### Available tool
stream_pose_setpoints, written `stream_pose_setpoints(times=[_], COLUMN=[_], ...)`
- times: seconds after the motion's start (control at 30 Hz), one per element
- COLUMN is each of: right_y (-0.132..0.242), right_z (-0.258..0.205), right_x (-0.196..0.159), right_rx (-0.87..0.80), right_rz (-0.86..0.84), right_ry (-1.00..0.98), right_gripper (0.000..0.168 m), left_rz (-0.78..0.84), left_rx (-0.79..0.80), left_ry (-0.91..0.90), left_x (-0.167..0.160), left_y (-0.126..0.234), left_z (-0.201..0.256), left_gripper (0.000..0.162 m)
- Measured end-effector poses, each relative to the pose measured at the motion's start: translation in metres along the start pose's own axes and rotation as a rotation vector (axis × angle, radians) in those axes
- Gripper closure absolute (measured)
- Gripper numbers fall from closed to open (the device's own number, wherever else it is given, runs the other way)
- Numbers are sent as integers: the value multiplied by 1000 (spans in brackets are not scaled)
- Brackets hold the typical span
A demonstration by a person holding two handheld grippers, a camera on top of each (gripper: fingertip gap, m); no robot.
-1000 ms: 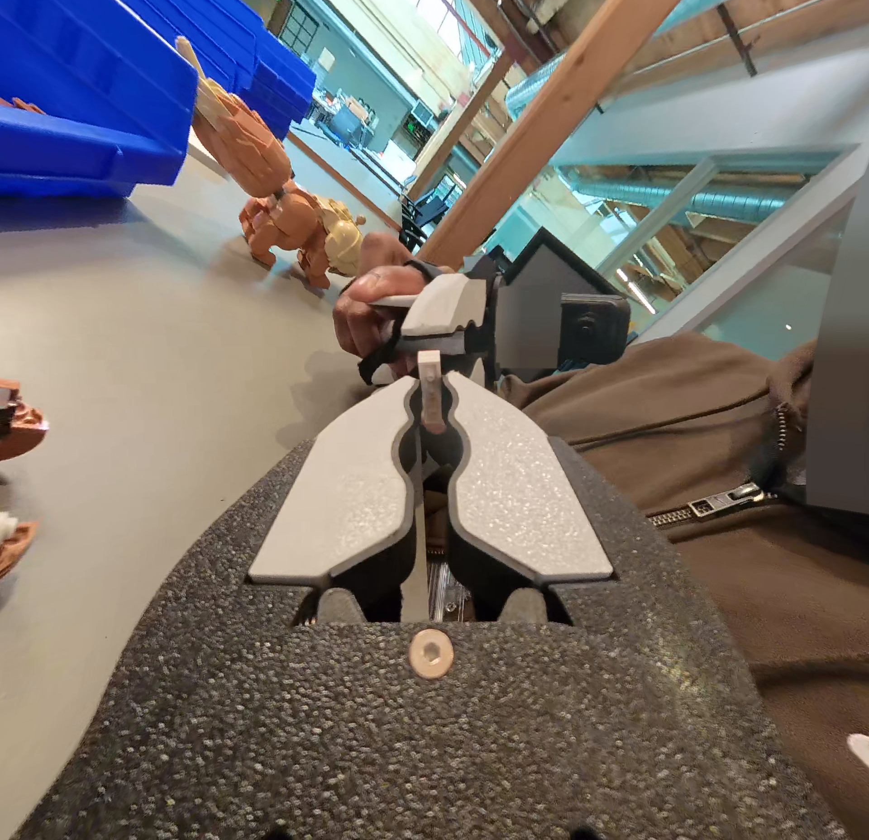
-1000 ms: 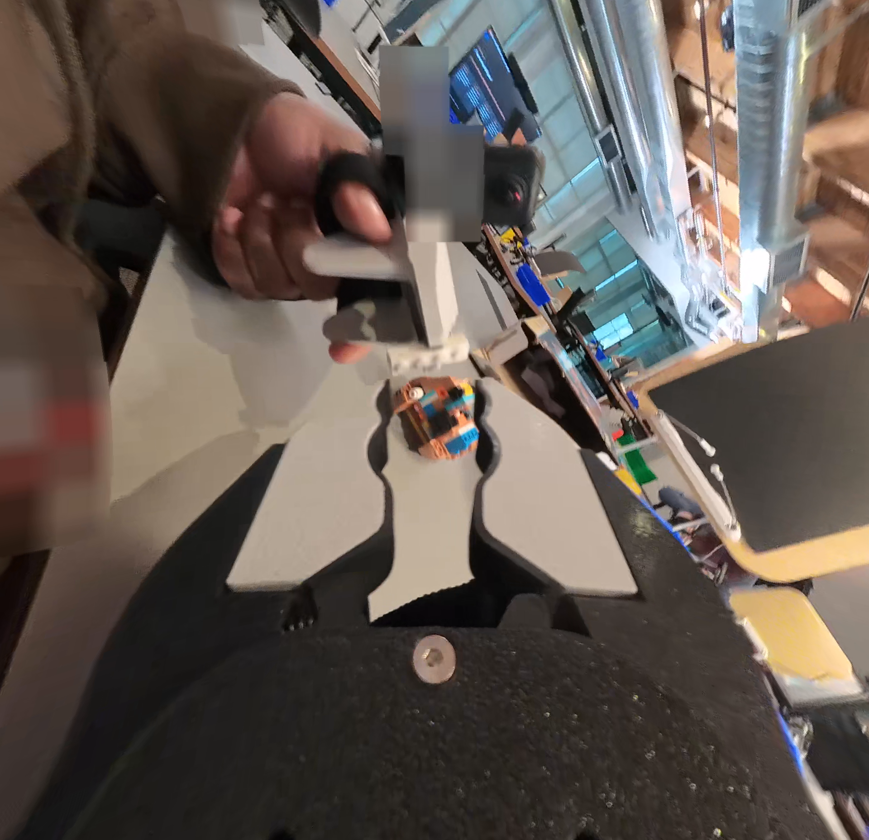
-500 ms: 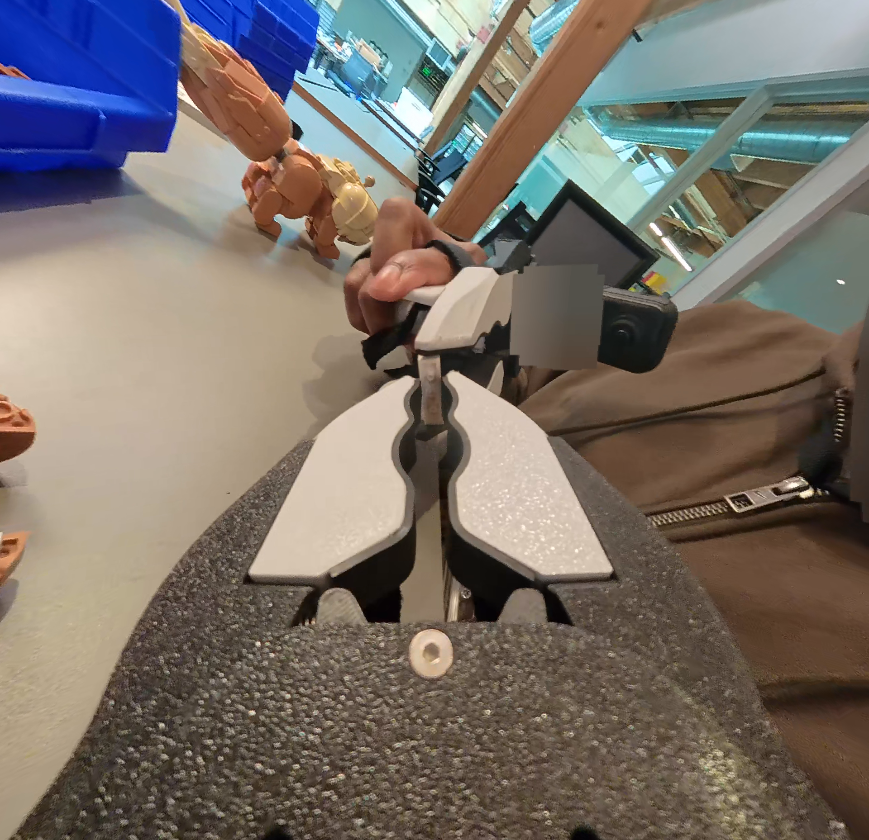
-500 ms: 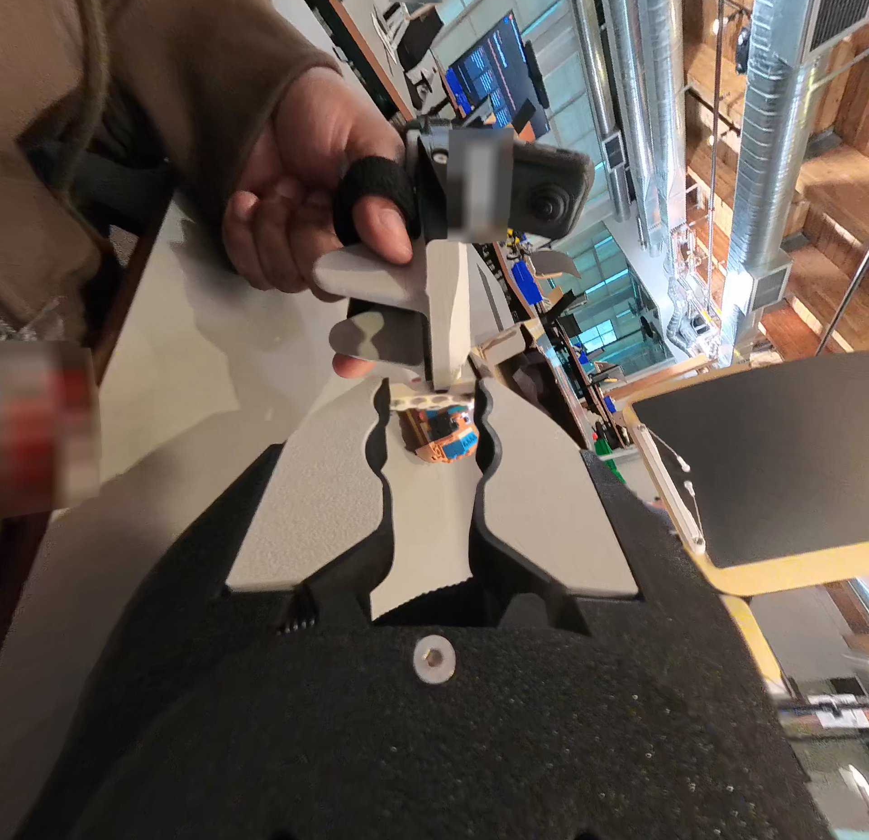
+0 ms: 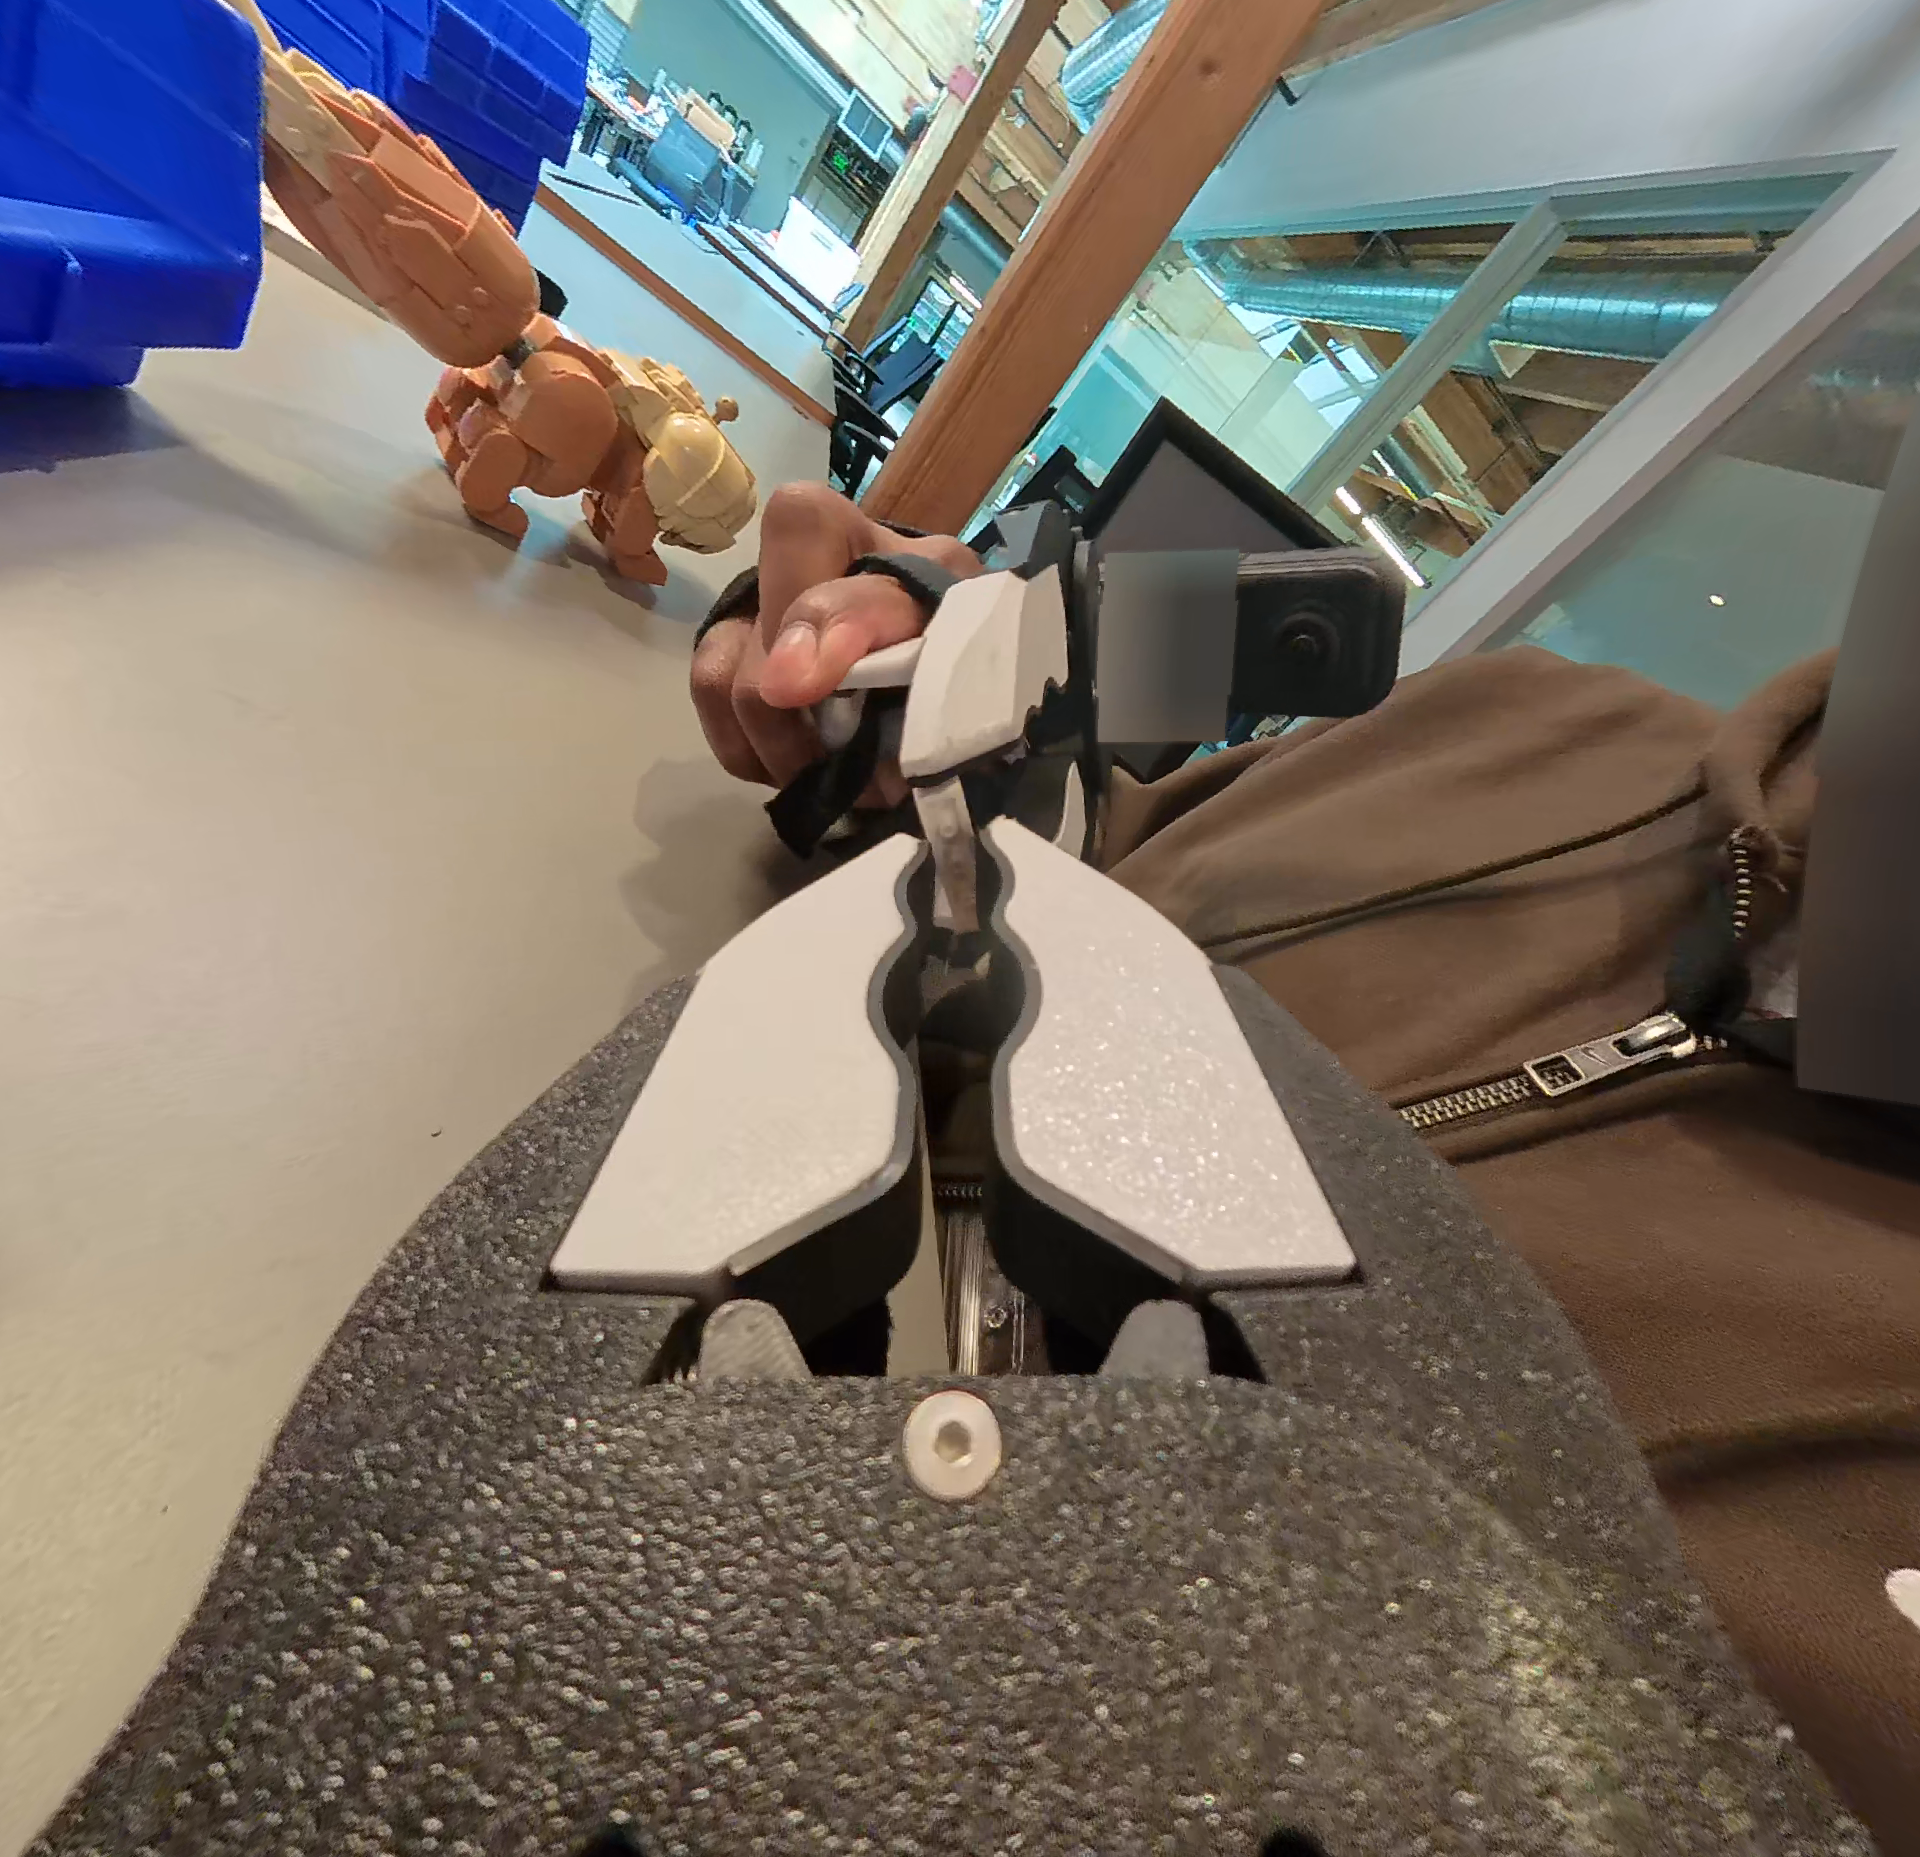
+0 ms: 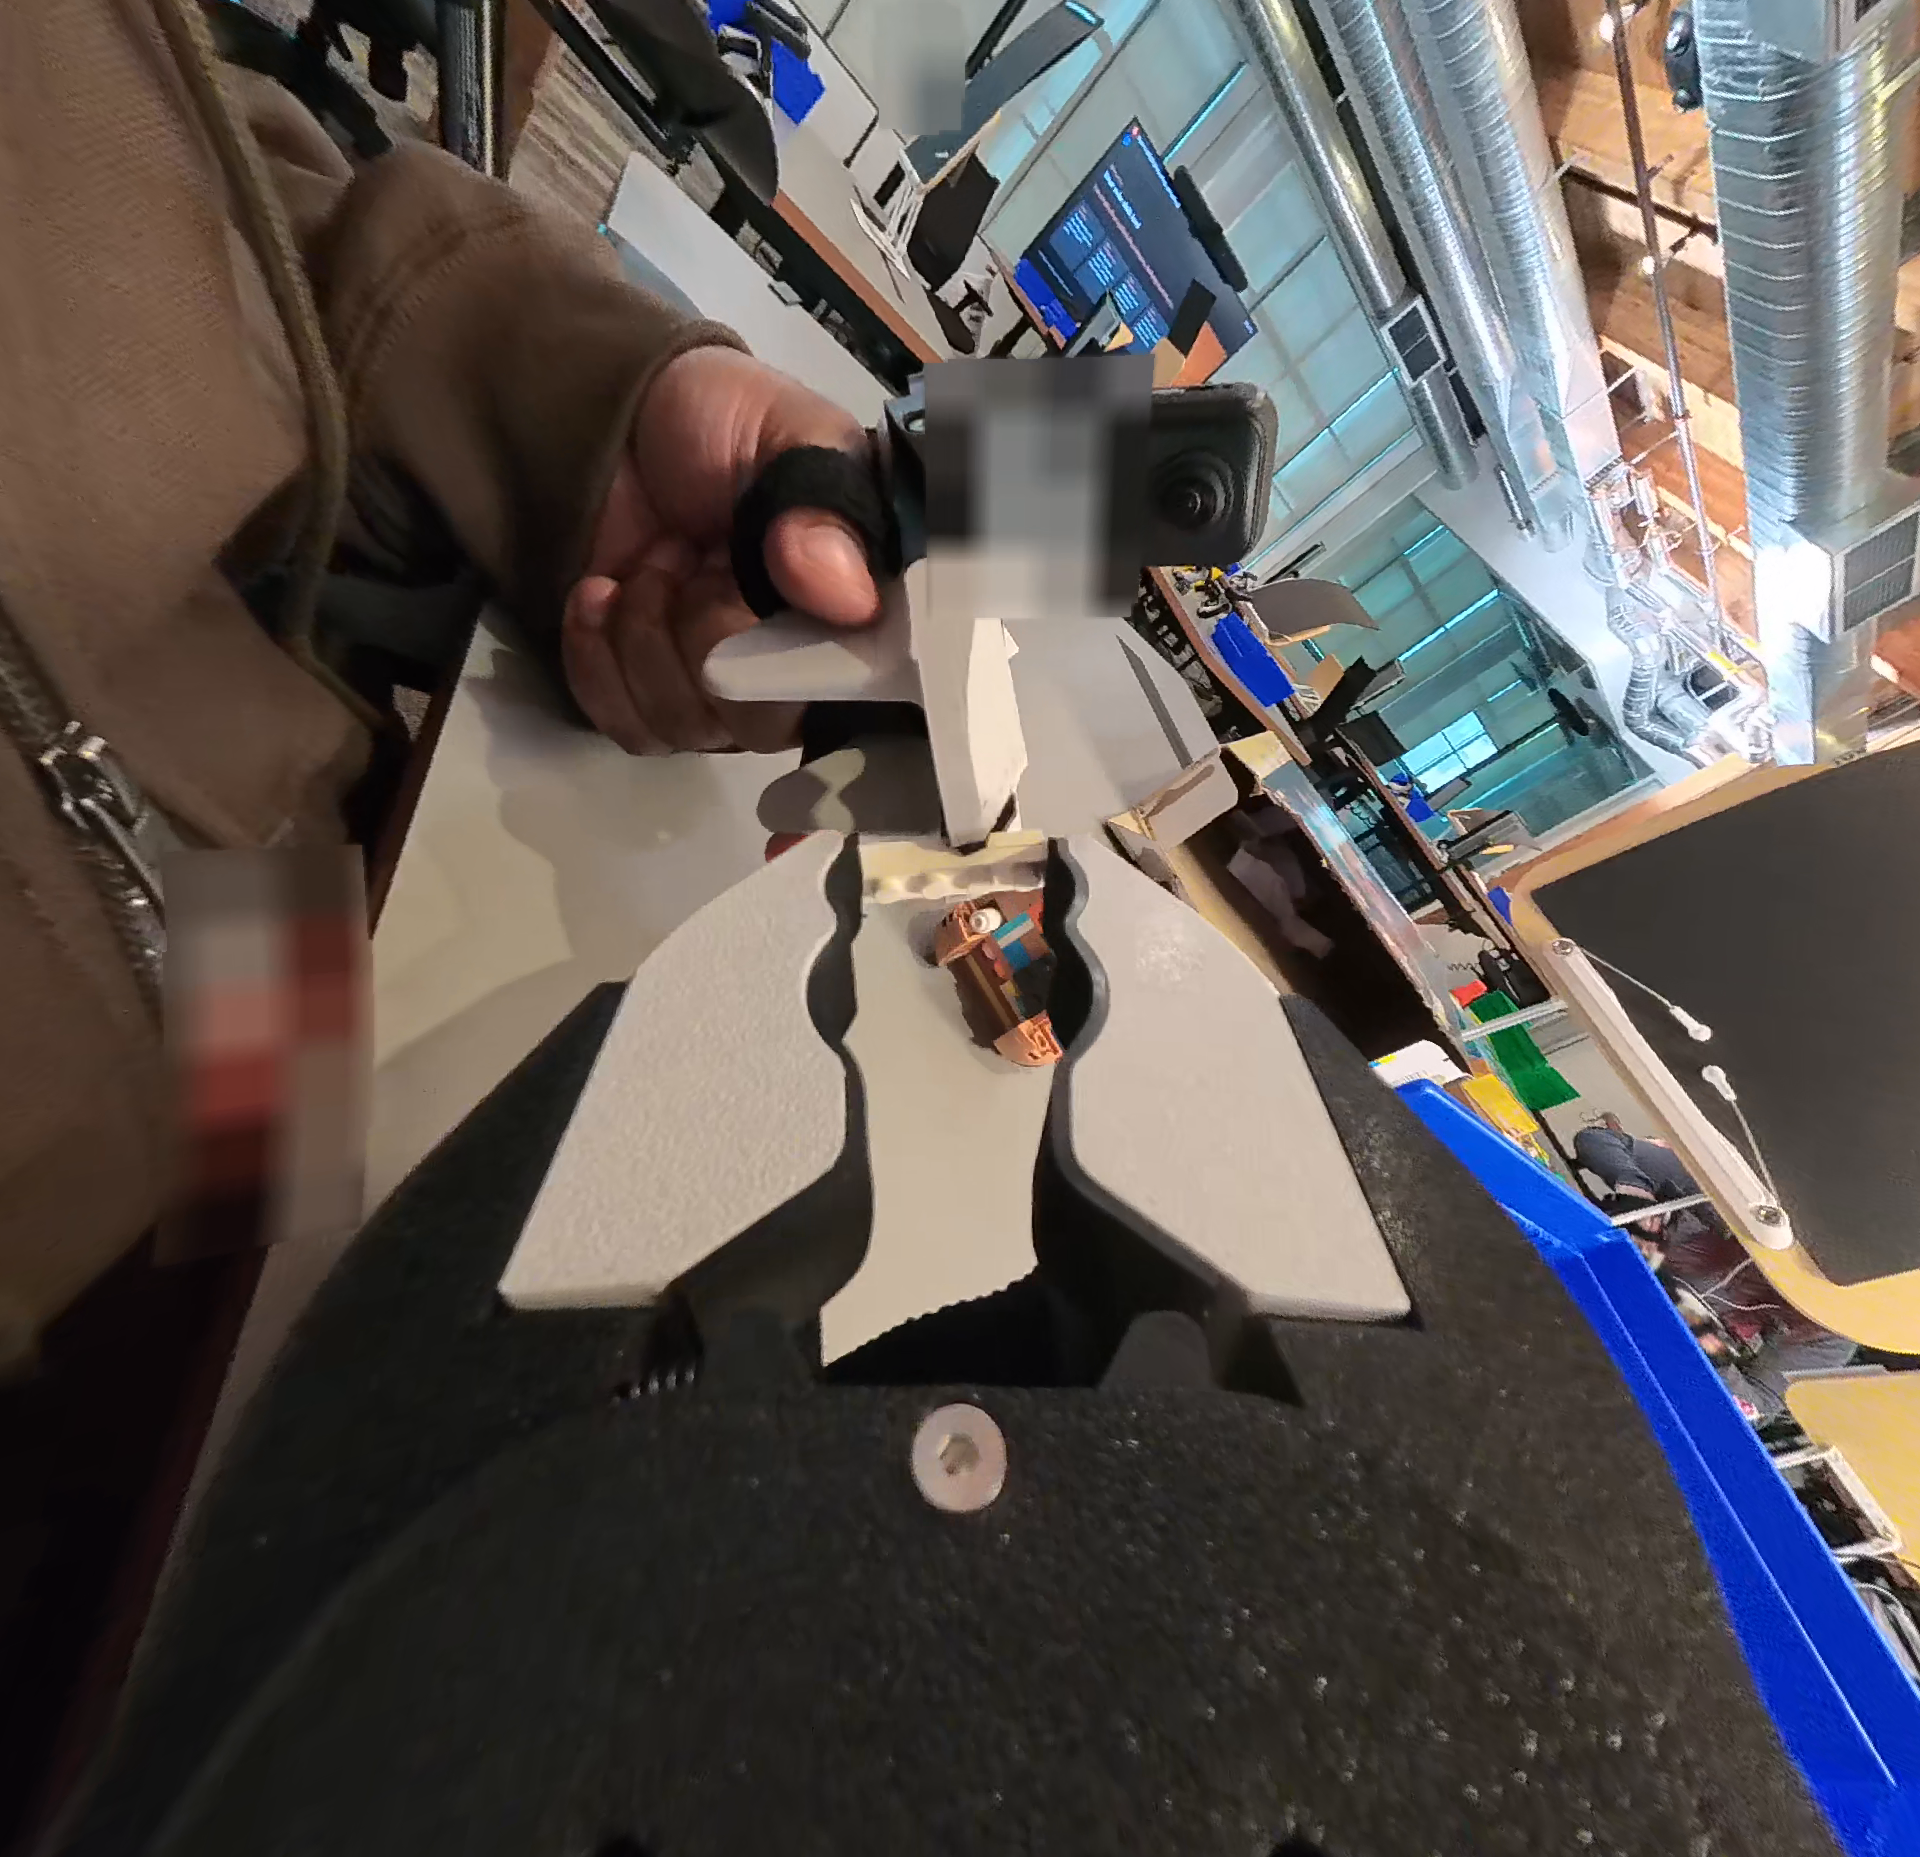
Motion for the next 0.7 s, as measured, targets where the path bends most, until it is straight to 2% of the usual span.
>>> stream_pose_setpoints(times=[0.23,0.37,0.5,0.6,0.7], right_y=[0,21,15,10,7], right_z=[1,19,18,34,75], right_x=[-2,-12,-15,-23,-38], right_rx=[-47,-176,-187,-283,-433], right_rz=[-46,-31,-89,-214,-413], right_ry=[10,-82,-40,-40,-71], right_gripper=[135,135,135,135,135], left_rz=[51,256,240,242,236], left_rx=[48,107,141,124,124], left_ry=[-24,6,-37,-42,-50], left_x=[1,7,5,7,6], left_y=[0,31,31,30,28], left_z=[1,-3,-1,-1,-1], left_gripper=[155,155,155,155,155])
Point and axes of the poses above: each gripper's, where its closed fingertips meet, y back along the fingers, x out of its top, z = x × y across the jaws, the point moved 9 cm from there along y, back along the fingers, and after that the axes turned 13 degrees about y, right-handed, at the moved point
